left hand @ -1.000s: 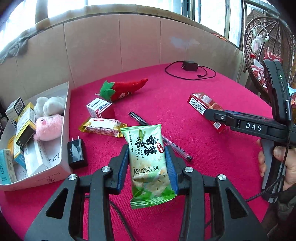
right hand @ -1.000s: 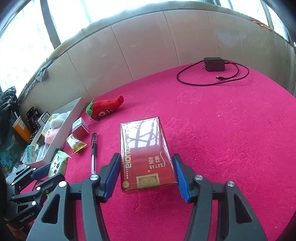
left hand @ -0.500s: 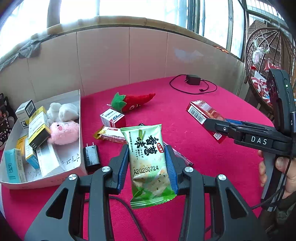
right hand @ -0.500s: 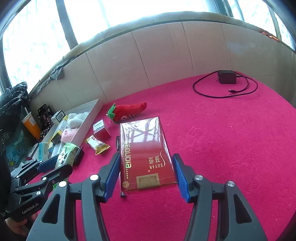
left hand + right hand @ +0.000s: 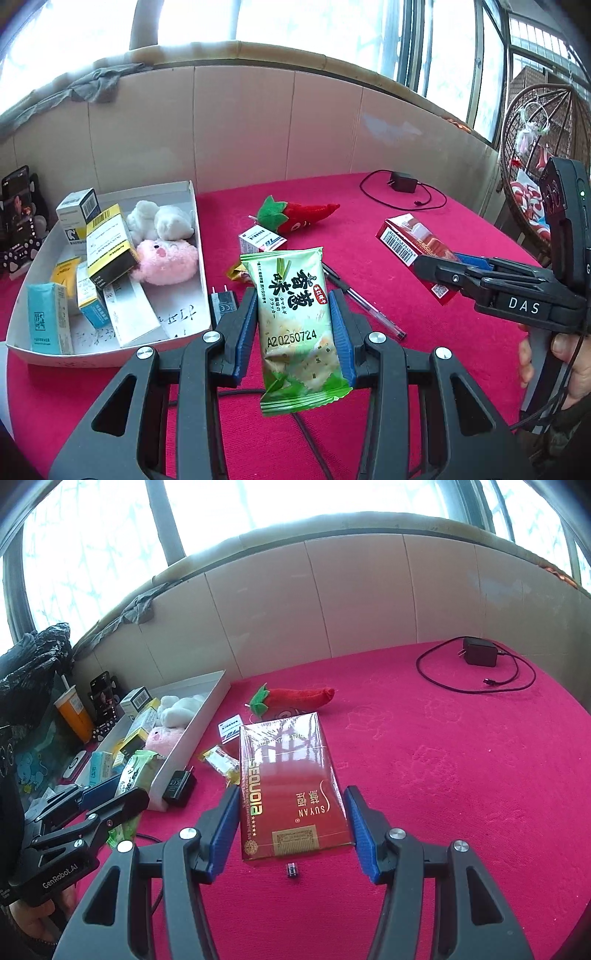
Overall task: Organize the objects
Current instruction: 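Carry the cracker packet with the left gripper to the tray while the right carries the Sequoia box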
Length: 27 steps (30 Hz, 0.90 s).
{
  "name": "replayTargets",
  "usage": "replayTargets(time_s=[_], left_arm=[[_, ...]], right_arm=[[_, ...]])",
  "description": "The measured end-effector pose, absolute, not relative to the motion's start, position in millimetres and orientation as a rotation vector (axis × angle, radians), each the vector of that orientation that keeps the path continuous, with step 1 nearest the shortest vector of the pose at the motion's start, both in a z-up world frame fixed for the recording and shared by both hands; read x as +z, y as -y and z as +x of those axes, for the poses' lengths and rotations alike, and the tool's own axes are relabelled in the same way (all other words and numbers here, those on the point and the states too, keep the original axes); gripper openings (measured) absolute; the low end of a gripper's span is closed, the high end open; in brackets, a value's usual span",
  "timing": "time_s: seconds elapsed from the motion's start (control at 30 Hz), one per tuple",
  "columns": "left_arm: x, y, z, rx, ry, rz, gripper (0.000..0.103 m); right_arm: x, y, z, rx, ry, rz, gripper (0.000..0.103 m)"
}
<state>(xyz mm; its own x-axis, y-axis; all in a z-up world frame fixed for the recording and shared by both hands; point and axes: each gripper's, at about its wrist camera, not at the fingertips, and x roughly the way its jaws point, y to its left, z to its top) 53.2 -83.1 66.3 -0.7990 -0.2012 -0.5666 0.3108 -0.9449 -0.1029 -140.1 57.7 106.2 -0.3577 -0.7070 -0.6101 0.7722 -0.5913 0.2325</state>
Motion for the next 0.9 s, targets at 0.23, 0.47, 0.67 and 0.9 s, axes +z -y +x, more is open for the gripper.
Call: replayTargets(time_s=[0.23,0.47,0.67,0.9], left_arm=[[69,96,63,-2.716,-0.317,0.789,0.038],[72,109,75,-2.705,-0.356,0.749,0.038],[74,129,90,-2.672,-0.405,0.697,0.038],[78,160,115,-2.618,-0.477,0.622,0.038]], right_arm=[[113,-46,-127,-2.016,-0.152,0.836,0.056],[117,-32,-115,-1.997,-0.197,0.825,0.056],[121,-15,-103,-1.965,-0.230,0.815,0.057],[124,12,-88,-1.919,-0.273,0.804,0.056]])
